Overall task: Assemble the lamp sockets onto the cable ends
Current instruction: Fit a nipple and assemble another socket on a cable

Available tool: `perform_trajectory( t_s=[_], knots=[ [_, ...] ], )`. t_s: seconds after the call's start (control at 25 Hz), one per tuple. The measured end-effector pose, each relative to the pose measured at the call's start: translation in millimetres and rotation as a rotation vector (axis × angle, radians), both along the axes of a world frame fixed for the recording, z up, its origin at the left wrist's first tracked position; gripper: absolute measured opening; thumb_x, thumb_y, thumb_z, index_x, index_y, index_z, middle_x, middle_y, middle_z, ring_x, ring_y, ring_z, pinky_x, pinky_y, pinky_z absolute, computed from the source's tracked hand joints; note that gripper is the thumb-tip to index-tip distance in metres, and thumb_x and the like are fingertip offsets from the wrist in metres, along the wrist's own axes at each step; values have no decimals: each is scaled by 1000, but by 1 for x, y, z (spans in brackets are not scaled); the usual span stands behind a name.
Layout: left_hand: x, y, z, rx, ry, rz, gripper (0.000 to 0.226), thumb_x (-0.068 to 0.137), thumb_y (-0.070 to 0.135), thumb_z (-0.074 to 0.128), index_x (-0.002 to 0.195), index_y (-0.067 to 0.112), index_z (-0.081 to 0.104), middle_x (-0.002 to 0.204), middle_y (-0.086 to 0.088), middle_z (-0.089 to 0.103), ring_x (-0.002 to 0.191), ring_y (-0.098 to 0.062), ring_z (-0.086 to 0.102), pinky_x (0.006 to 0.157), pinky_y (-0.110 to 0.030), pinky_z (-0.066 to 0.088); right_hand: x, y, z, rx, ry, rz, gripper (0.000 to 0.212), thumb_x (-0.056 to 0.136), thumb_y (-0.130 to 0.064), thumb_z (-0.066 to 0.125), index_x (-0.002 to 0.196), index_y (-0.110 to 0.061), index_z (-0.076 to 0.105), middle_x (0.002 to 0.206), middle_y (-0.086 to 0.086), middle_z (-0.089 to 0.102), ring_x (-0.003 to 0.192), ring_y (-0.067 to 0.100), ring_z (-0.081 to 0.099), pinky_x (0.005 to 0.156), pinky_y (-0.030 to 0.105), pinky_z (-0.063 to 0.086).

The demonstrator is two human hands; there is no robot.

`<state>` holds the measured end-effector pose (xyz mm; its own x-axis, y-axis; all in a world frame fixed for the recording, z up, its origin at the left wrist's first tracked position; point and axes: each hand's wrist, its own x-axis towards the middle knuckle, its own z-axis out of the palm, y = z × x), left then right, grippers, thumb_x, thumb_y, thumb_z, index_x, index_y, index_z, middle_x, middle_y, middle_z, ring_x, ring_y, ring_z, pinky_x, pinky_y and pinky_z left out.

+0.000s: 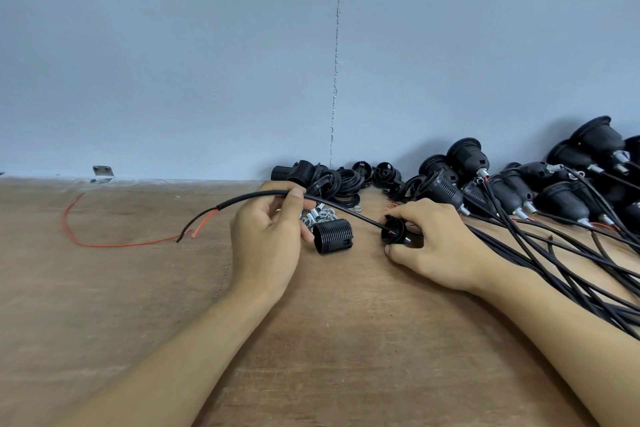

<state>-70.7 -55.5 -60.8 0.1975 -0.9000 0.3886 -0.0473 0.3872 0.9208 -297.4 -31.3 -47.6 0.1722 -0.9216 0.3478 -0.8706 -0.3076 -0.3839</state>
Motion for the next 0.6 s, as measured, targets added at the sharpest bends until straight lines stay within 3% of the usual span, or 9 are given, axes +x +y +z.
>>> perform_trajectory(
  t_s=[0.24,0.32,0.44,0.6],
  knots=[
    [0,1,-1,2,-7,-37,23,102,21,60,85,12,72,74,-1,75,48,-13,62,57,-31,45,2,1,1,26,0,7,44,69,-54,58,105,-30,69,98,-18,65,103,7,54,101,43,44],
    [0,1,0,12,0,-46,25,102,22,60,81,13,73,69,-2,74,48,-14,61,57,-32,45,3,2,2,24,-8,5,40,72,-51,63,107,-32,69,99,-18,65,103,6,54,101,43,44],
    [0,2,4,-12,21,-39,25,102,20,60,79,20,70,80,1,77,50,-16,61,56,-31,44,4,1,2,-30,35,-4,33,80,-44,71,110,-31,68,96,-17,63,98,7,54,99,43,43],
    [-3,8,5,-15,55,-68,20,102,18,60,85,23,69,83,2,77,50,-17,65,49,-26,44,0,-2,-2,-75,3,-42,42,86,-43,72,123,-25,65,107,-14,61,103,9,57,101,37,43]
  ],
)
